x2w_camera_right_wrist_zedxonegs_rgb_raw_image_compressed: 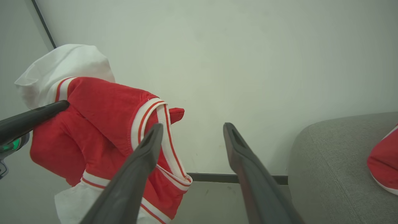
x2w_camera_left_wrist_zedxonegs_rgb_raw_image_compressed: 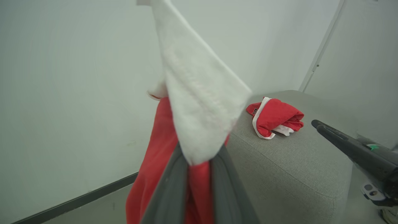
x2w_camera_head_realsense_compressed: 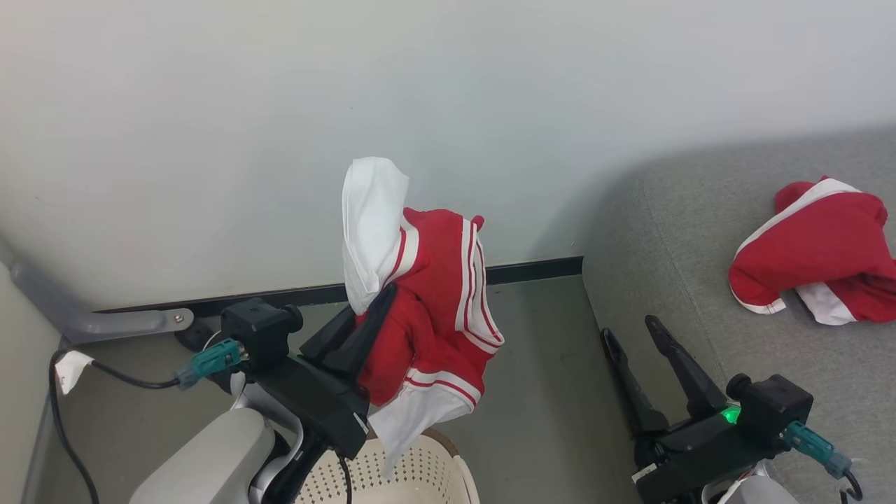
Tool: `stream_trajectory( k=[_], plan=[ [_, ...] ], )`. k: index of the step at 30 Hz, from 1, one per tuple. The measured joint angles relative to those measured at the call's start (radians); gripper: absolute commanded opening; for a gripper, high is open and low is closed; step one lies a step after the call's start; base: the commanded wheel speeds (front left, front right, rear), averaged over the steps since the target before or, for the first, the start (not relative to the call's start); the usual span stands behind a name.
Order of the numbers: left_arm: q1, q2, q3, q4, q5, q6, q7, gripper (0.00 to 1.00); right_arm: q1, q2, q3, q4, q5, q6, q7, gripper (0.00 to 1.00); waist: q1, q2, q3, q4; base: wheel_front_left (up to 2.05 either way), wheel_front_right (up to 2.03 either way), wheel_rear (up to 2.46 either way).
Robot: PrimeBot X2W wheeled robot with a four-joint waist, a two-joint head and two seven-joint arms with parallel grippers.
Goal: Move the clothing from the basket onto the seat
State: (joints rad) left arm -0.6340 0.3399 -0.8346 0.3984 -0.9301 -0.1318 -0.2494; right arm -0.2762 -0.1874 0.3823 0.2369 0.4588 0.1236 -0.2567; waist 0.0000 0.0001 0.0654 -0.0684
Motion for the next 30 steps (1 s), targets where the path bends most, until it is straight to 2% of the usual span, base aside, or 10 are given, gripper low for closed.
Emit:
stream_trajectory(
  k=[5, 14, 19, 30],
  plan=[
    [0.000, 0.003, 0.003, -0.035, 0.008, 0.000, 0.000, 0.00, -0.015, -0.020, 0.056, 0.008, 0.012, 0.000, 0.000, 1.00, 0.0000, 0.0000, 0.001, -0.001, 0.00, 0.00, 0.00],
    [0.000, 0.000, -0.008, -0.109, 0.018, 0.000, 0.000, 0.00, -0.146, -0.044, 0.216, 0.091, 0.095, 0.000, 0.026, 1.00, 0.0000, 0.0000, 0.015, 0.010, 0.00, 0.00, 0.00],
    [-0.006, -0.020, -0.023, -0.141, 0.028, 0.000, 0.000, 0.00, -0.214, -0.072, 0.299, 0.147, 0.135, 0.000, 0.056, 1.00, 0.0001, 0.0000, 0.024, 0.031, 0.00, 0.00, 0.00],
    [-0.021, -0.020, -0.041, -0.174, 0.050, 0.000, 0.000, 0.00, -0.353, -0.079, 0.508, 0.246, 0.244, 0.000, 0.098, 1.00, 0.0000, 0.0000, 0.038, 0.080, 0.00, 0.00, 0.00]
  ],
)
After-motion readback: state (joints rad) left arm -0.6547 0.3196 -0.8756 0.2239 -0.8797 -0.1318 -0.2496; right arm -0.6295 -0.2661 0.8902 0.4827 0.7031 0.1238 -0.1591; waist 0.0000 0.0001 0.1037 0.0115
